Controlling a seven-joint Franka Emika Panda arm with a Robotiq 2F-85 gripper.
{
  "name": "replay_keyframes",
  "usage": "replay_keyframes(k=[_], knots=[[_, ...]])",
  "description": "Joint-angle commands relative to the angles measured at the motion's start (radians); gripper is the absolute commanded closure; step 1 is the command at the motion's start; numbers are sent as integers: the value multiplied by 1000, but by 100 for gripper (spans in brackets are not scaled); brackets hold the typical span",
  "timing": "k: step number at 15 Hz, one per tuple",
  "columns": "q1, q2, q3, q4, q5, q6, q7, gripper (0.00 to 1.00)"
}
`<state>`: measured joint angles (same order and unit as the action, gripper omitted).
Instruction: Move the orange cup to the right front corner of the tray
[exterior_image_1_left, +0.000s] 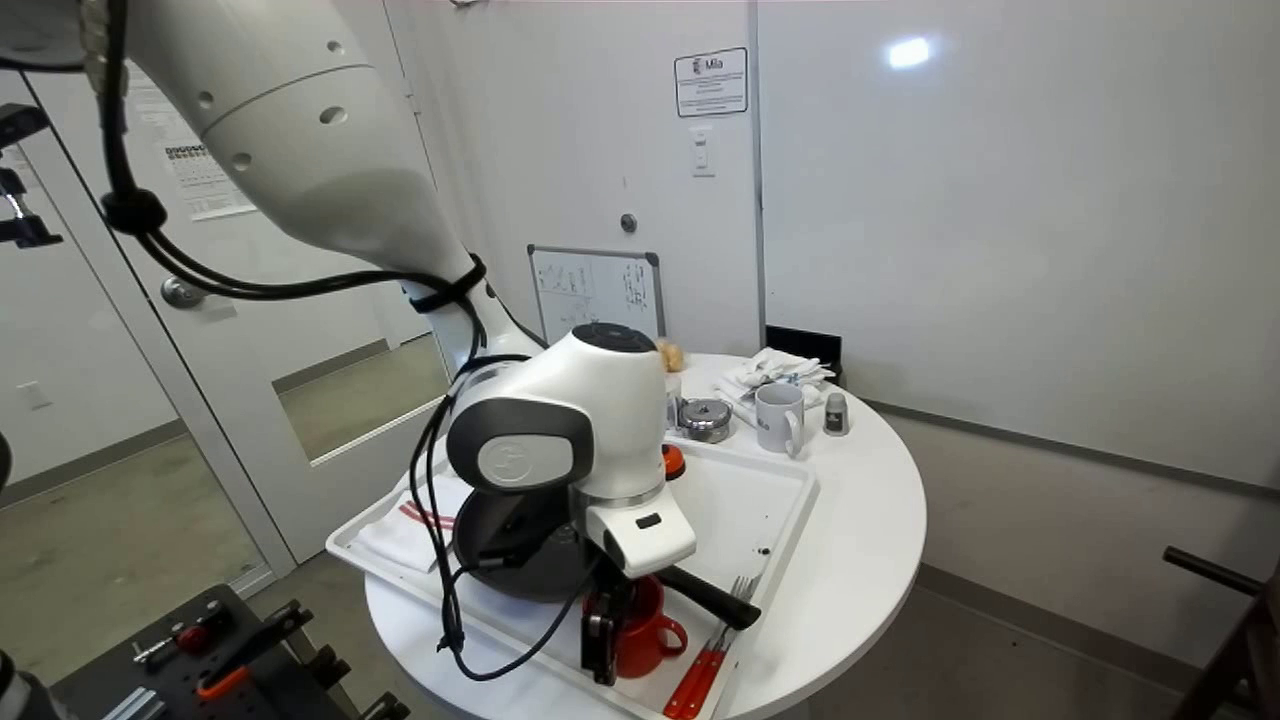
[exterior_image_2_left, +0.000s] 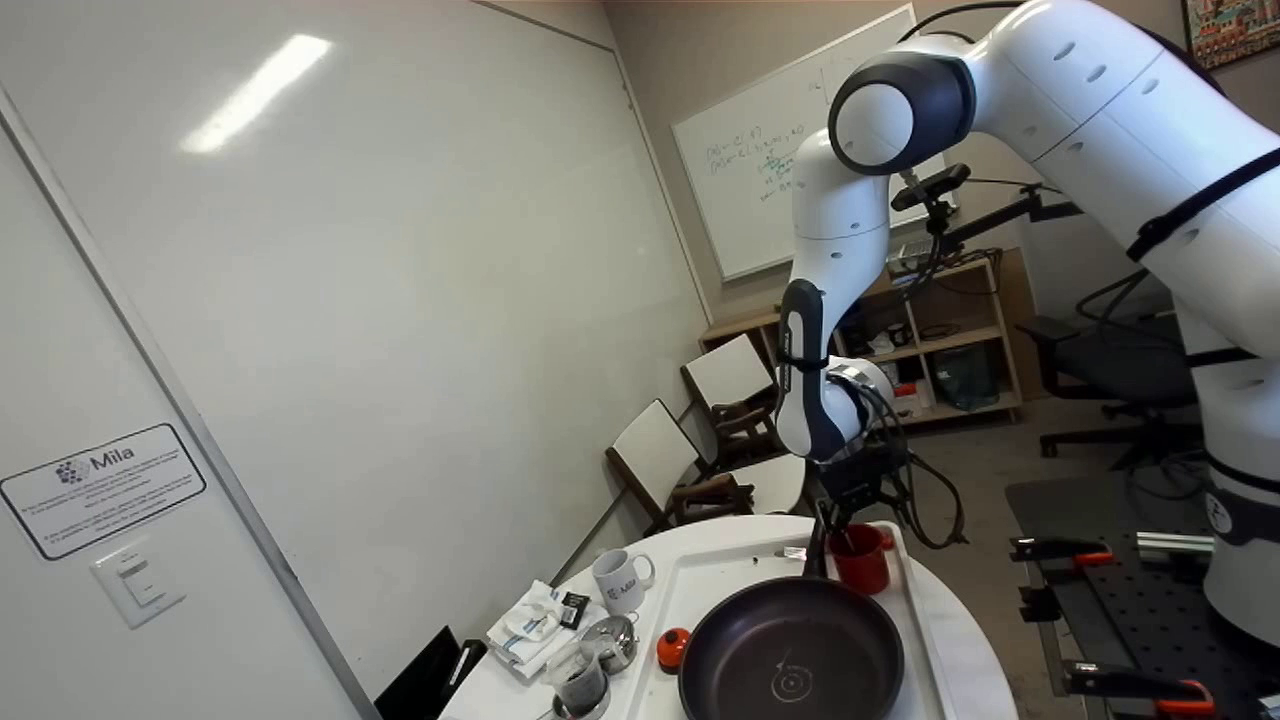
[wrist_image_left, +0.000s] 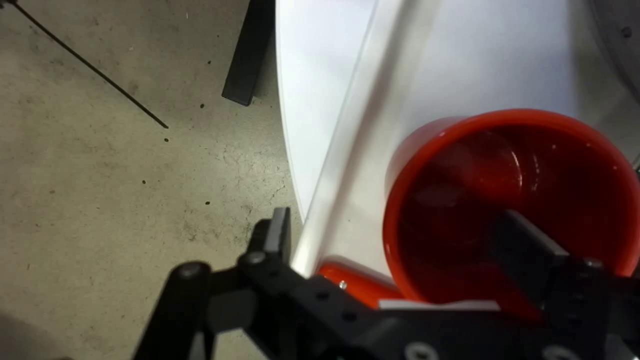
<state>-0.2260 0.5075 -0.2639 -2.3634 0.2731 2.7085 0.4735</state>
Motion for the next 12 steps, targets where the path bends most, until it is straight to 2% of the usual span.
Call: replay_keyframes(k=[1,12], knots=[[13,10,-12,15,17,-6,12,0],[29,-127,-45,-97,-6,52,-10,0]])
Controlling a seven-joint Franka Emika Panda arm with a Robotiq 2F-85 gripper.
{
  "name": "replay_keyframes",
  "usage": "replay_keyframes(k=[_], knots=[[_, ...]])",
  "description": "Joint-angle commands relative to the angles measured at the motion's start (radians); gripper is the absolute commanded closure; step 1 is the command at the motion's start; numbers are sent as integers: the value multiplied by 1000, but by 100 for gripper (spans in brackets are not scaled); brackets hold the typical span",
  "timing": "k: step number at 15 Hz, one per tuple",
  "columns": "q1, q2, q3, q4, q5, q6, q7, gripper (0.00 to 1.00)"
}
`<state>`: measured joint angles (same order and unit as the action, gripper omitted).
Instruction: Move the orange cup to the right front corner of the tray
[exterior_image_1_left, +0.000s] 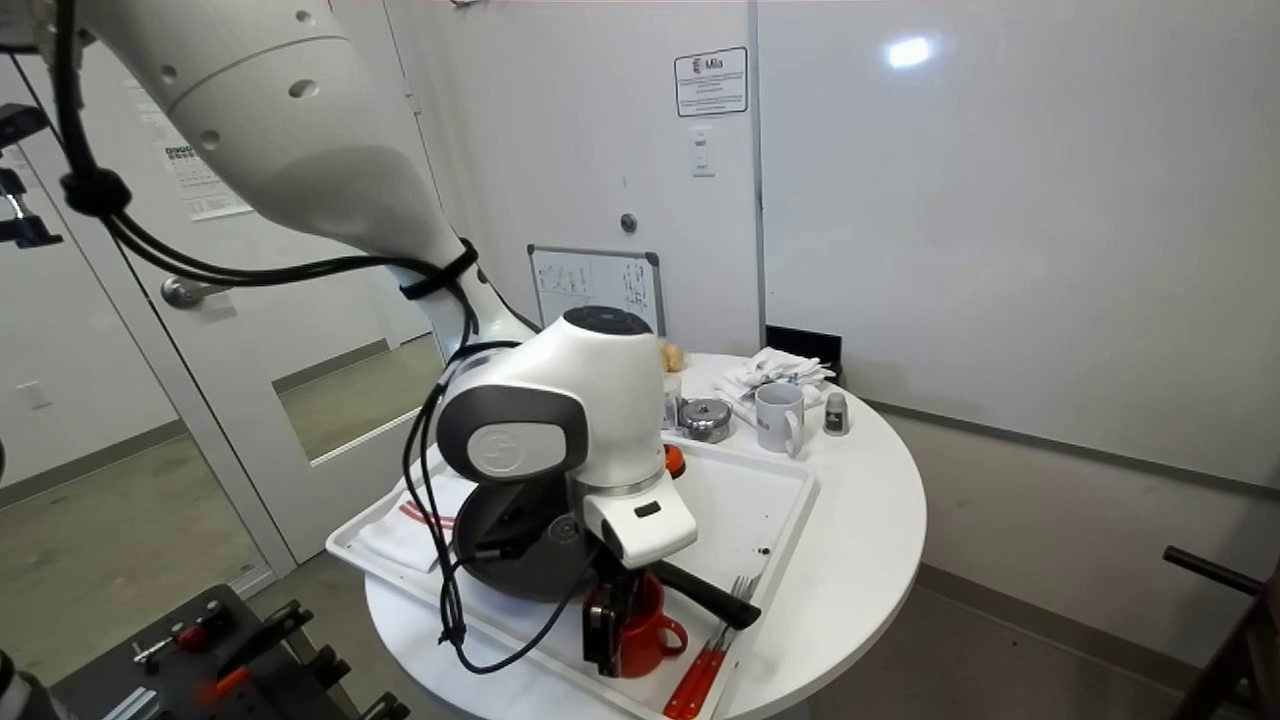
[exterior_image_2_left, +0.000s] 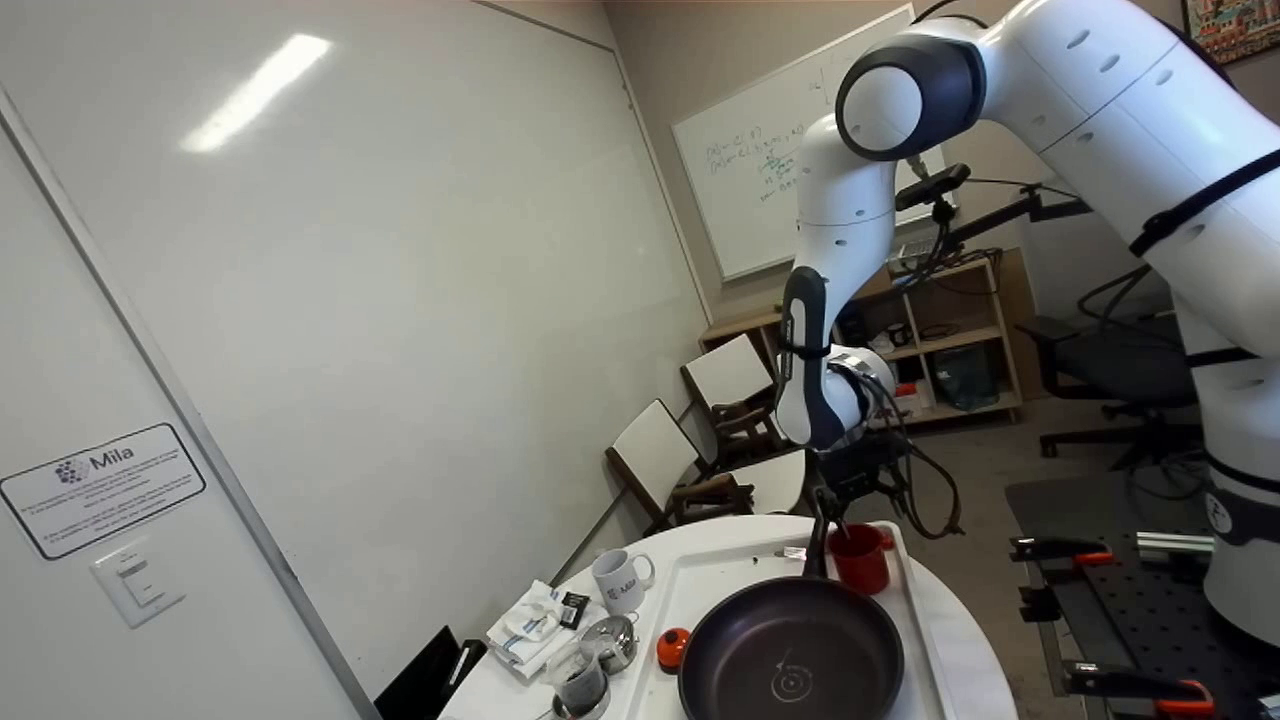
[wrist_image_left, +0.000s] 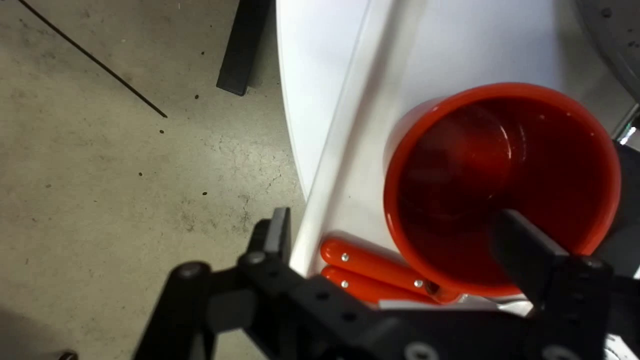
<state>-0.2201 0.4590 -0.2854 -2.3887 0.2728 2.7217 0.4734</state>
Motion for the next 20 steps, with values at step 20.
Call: replay_keyframes(k=[20], knots=[[202,-271,-280,-257,-399,245,24,0]])
